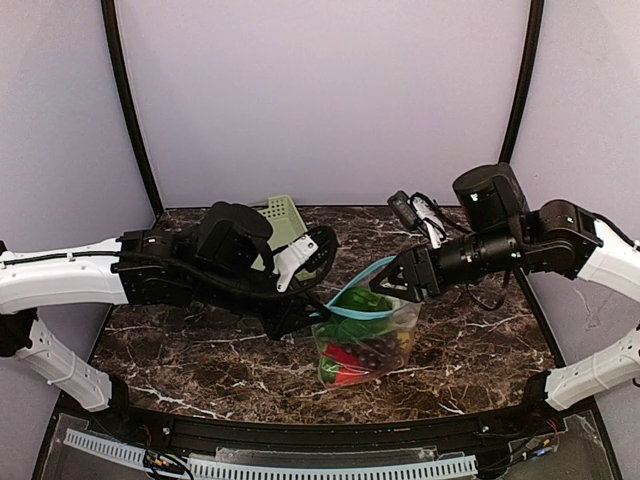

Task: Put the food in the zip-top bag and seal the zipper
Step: Adjust the fake vegetable in the zipper food storage bag, then pass from the left arm to the right

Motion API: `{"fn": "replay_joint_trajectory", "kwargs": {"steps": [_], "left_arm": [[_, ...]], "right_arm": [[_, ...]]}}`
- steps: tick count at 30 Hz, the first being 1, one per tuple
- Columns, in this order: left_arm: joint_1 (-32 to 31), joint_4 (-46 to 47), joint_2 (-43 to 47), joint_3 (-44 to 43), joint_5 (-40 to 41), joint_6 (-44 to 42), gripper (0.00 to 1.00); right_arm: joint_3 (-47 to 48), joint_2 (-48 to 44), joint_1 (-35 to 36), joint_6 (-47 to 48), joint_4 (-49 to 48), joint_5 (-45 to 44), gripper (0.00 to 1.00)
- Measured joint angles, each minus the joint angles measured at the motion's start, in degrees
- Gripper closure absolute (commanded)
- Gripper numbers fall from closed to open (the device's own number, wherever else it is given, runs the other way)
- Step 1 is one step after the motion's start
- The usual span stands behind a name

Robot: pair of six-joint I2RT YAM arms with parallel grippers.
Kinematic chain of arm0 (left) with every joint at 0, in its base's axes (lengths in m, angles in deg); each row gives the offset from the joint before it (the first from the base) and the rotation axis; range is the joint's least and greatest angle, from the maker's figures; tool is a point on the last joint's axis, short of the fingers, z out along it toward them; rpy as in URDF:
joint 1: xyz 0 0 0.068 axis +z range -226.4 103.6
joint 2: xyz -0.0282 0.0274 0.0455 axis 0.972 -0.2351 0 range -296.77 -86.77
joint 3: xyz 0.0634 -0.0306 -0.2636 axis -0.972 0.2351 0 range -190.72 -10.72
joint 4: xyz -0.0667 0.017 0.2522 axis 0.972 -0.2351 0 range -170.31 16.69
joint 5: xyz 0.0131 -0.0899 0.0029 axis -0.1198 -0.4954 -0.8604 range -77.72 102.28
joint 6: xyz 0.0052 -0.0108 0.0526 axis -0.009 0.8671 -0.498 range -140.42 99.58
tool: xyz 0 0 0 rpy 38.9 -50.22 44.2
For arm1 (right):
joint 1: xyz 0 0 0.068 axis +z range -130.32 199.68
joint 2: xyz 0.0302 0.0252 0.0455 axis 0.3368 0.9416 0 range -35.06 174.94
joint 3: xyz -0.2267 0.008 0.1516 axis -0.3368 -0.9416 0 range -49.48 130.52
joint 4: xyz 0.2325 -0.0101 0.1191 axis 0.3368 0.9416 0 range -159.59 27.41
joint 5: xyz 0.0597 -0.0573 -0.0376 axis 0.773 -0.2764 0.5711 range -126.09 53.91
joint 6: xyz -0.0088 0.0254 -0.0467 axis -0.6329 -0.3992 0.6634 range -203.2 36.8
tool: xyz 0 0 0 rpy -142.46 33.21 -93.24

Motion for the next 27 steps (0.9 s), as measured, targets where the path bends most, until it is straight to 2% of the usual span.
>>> {"fn": "replay_joint_trajectory", "kwargs": {"steps": [6,19,22,27], "left_arm": [[0.0,-0.1,0.1,0.0,-0.4,-0.4,0.99],[0.0,-2.3,0.4,0.0,-2.1,-1.3,0.99],[0.0,-2.8,0.4,-0.1,-2.3,-1.5,0.99],[0.0,-3.3,0.4,-0.5,-2.4,-1.7,0.99]], "right_arm": [[-0.2,-3.5,-0.1,2.6,2.0,-0.8,0.36],[-1.3,-1.9,1.0,18.8,1.6,5.8,0.43],[-1.3,0.4,1.4,21.4,1.7,6.6,0.49],[-1.2,3.7,2.6,24.6,2.0,7.2,0.68]]}}
